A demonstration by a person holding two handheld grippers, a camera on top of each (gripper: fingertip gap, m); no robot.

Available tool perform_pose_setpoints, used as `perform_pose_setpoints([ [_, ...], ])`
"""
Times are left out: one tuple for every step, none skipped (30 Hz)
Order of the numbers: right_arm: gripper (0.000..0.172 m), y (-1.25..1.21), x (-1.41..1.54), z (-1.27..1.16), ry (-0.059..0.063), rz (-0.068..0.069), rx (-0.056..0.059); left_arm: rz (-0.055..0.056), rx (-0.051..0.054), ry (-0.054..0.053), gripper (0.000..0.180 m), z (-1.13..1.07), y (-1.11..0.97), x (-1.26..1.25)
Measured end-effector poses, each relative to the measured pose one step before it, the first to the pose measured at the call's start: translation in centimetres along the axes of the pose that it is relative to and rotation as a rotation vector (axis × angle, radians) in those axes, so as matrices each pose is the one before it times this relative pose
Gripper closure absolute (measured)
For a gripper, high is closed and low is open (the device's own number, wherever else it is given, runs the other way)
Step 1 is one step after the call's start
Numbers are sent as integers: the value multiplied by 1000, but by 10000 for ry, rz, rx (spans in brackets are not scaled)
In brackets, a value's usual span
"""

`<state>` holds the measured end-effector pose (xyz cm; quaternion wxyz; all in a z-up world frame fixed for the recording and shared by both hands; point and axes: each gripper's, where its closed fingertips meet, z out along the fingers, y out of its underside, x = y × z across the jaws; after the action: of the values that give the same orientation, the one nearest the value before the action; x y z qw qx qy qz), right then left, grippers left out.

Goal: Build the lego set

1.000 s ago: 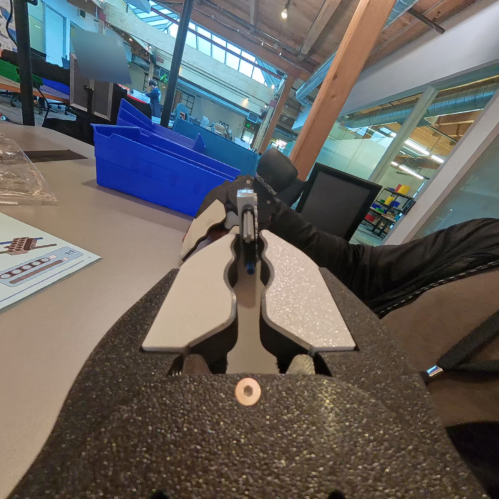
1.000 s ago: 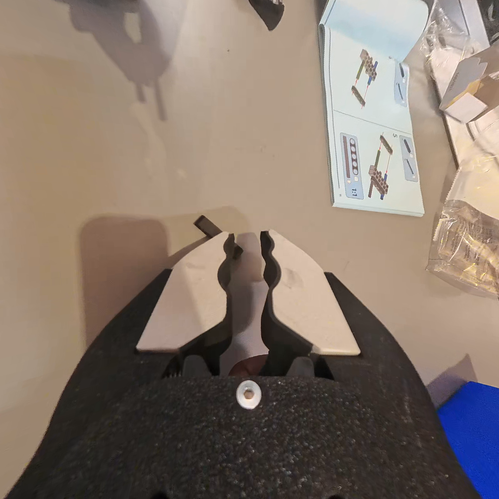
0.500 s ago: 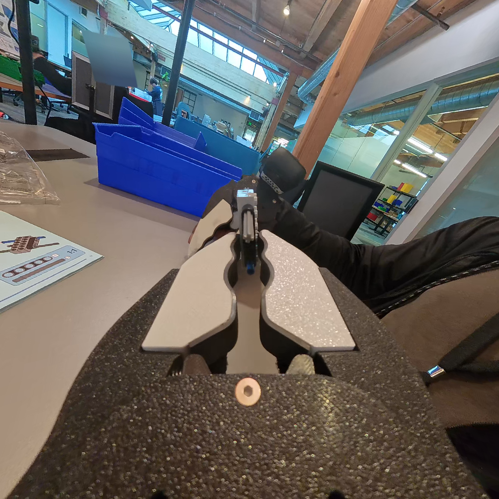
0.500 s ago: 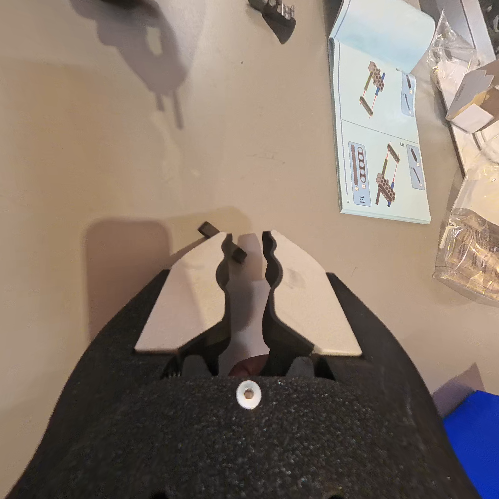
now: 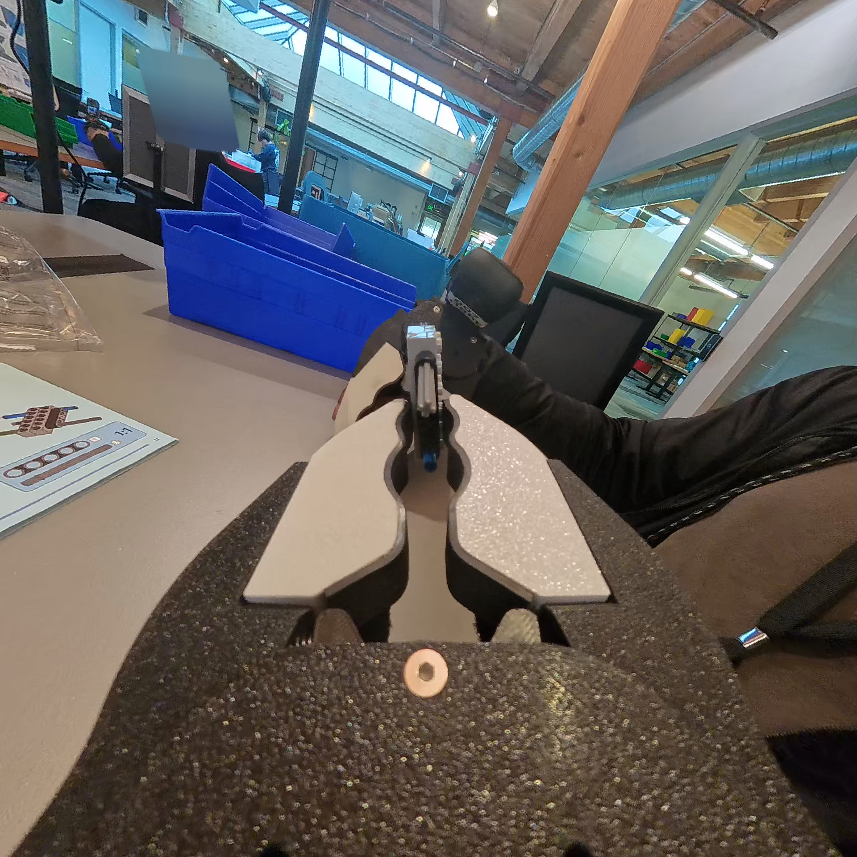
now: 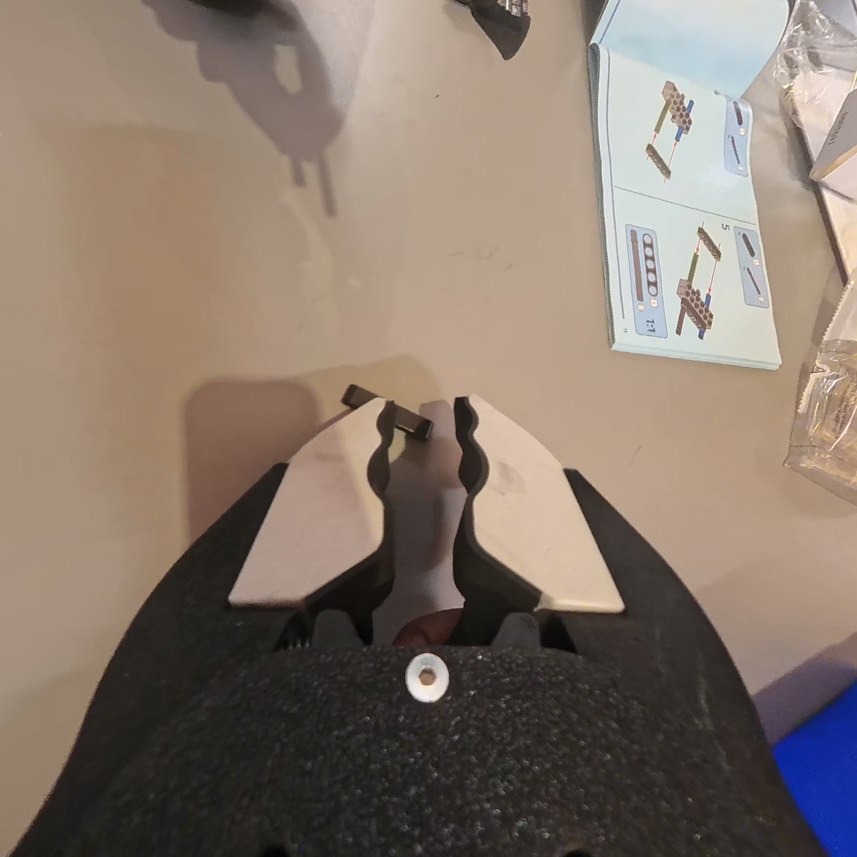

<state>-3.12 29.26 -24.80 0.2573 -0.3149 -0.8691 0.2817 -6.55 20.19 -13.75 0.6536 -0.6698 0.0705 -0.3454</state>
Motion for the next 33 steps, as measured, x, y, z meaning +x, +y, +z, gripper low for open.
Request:
perform_pose_setpoints([
  [146,80,5,-39,-10,77,43,-8,14,11,169,-4,-20,19],
  [146,41,9,-22,-3,68,42,-11,6,10,169,1,-16,1],
  [146,27,0,-11,-5,56,34,-11,-7,4,169,9,25,-6],
  [146,9,-10,-2,8,18,9,-5,-16,0,169,14,44,0],
  [146,-11,-3,-22,29,-56,-23,-5,-6,-1,169,16,27,-9],
  [146,11,4,-38,52,-107,-21,-9,7,4,169,12,-1,3],
  [145,-5,30,-26,61,-76,7,-5,1,8,169,15,0,16],
  [144,15,23,-22,34,0,27,6,3,0,169,1,-8,12],
  [144,14,-25,-9,-21,75,37,8,9,2,169,-2,-24,23],
  [145,35,-21,-2,-32,105,38,5,18,10,169,-16,-41,25],
  [145,33,-21,-3,-25,97,29,-7,31,9,169,-13,-52,21],
  [146,49,-47,-25,-26,66,7,-25,46,10,169,-21,-64,6],
  [146,48,-13,-39,13,23,-22,-40,53,20,169,-20,-73,5],
  [147,40,2,-41,53,-33,-32,-33,46,12,169,-19,-62,-2],
  [147,9,7,-27,80,-72,-17,-19,35,2,169,-16,-40,-10],
  [147,-10,-10,-26,73,-59,13,-10,14,-3,169,-5,1,-23],
  [148,3,-52,-7,37,5,43,-9,1,-13,169,0,20,-35],
  [149,20,-70,-30,7,52,66,-13,5,-10,169,13,32,-17],
  [149,44,-48,-78,15,37,56,-14,1,-1,169,20,27,-6],
  [149,76,-47,-108,30,-5,42,-6,-5,1,169,34,42,0],
  [148,93,4,-133,67,-24,42,3,-20,3,169,44,58,9],
  [147,106,77,-118,109,-18,32,5,-26,3,169,49,56,6],
  [146,119,82,-132,112,-5,14,-2,-22,-3,169,30,63,-14],
  [146,118,54,-117,112,-11,13,-9,-21,-6,169,25,66,-24],
  [146,85,43,-110,113,-8,45,-6,-22,-11,169,19,55,-37],
  [146,54,-21,-90,85,30,81,11,-34,-19,169,15,70,-35],
  [146,72,-13,-109,78,23,17,16,-53,-23,169,29,99,-39],
  [146,61,39,-81,121,-2,-1,12,-50,-13,169,23,96,-18],
  [146,39,51,-52,140,-23,12,12,-22,-13,169,34,70,-16],
  [145,23,81,-58,158,-39,-6,0,-2,-15,169,29,39,-19],
  [144,10,110,-34,178,-31,-18,-14,1,0,169,20,36,-8],
  [141,4,150,-44,198,-34,-35,-8,3,1,169,28,18,4],
  [140,-18,140,-48,172,-39,-27,2,13,-11,169,19,0,-5],
])
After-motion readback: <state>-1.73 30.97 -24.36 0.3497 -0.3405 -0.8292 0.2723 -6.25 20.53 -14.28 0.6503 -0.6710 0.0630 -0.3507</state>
